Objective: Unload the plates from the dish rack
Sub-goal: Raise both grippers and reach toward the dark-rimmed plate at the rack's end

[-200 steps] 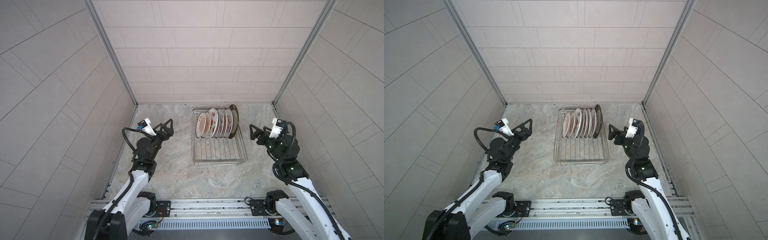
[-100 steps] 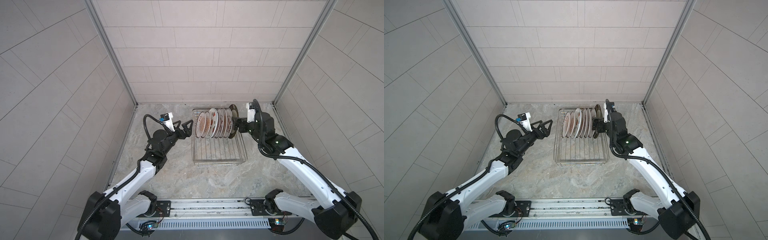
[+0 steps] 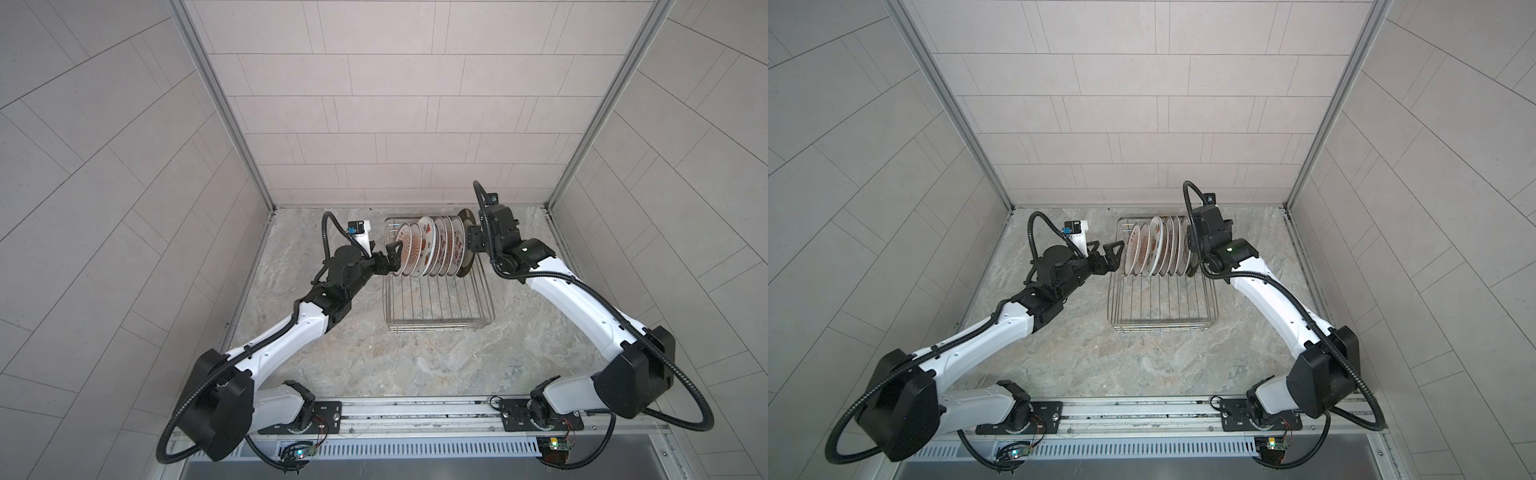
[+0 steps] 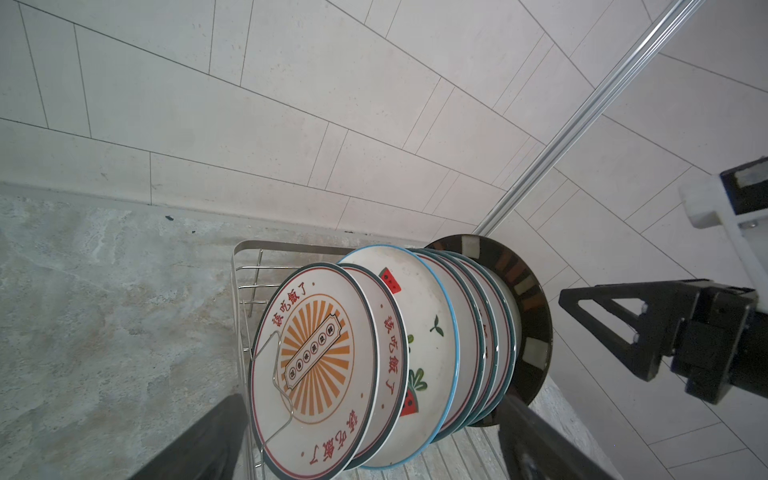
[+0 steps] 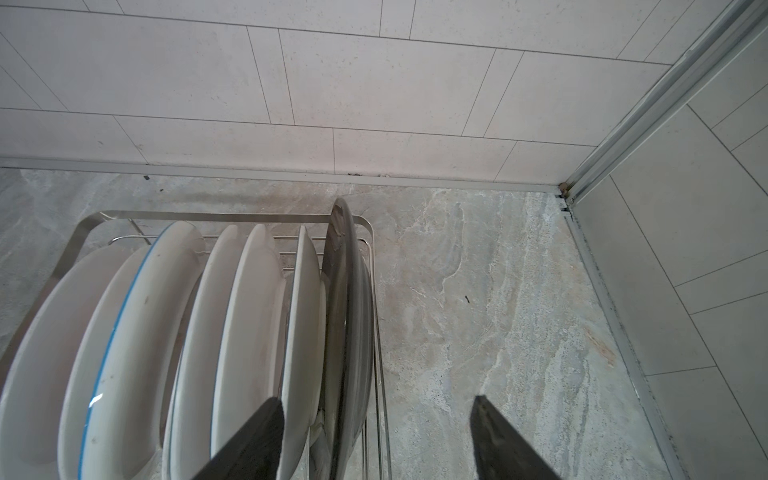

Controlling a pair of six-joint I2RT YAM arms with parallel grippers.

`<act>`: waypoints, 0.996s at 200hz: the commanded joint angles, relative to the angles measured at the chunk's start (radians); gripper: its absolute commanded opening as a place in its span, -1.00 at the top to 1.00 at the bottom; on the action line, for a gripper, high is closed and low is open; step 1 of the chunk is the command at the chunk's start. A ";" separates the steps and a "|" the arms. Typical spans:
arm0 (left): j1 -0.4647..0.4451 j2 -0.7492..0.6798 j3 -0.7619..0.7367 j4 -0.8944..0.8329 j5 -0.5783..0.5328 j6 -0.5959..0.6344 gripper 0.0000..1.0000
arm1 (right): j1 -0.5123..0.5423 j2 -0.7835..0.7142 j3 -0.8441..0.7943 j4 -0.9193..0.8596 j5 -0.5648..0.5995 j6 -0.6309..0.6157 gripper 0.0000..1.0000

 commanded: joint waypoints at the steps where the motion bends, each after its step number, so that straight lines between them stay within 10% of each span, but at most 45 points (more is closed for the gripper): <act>1: -0.008 0.019 0.041 0.029 -0.023 0.012 -1.00 | -0.017 0.038 0.041 -0.044 0.027 0.001 -0.35; 199: -0.007 0.087 0.016 0.138 -0.136 -0.013 -1.00 | -0.022 0.333 0.271 -0.204 0.102 0.036 0.60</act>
